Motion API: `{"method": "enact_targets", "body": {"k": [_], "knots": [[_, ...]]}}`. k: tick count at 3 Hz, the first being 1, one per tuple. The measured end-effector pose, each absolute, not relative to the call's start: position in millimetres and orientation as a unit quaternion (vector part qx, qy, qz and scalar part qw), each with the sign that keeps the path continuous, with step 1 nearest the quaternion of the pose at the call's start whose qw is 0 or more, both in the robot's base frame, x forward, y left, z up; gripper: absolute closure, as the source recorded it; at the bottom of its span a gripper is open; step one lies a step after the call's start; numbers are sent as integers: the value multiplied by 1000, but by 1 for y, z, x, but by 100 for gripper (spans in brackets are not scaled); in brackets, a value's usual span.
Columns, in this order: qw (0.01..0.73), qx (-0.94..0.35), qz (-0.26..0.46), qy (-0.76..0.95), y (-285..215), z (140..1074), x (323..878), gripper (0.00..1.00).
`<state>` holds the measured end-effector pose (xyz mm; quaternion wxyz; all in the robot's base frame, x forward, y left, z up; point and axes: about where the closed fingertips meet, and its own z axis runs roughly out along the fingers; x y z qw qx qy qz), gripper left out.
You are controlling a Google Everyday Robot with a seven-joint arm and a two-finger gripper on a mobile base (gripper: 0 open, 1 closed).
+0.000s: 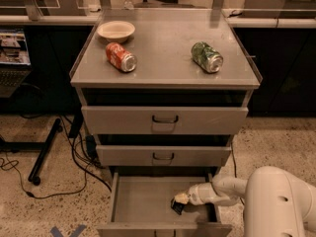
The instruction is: Place rxbar blueberry into bottom drawer
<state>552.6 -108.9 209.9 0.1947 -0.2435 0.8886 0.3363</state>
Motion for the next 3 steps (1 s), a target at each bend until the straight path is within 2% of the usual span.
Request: {"method": "enact_targets", "body": {"k": [1, 2, 3], "knots": [[195, -244, 336, 889, -109, 210, 553, 12], [195, -244, 336, 889, -109, 210, 553, 0], [195, -244, 336, 889, -109, 210, 553, 0]]}}
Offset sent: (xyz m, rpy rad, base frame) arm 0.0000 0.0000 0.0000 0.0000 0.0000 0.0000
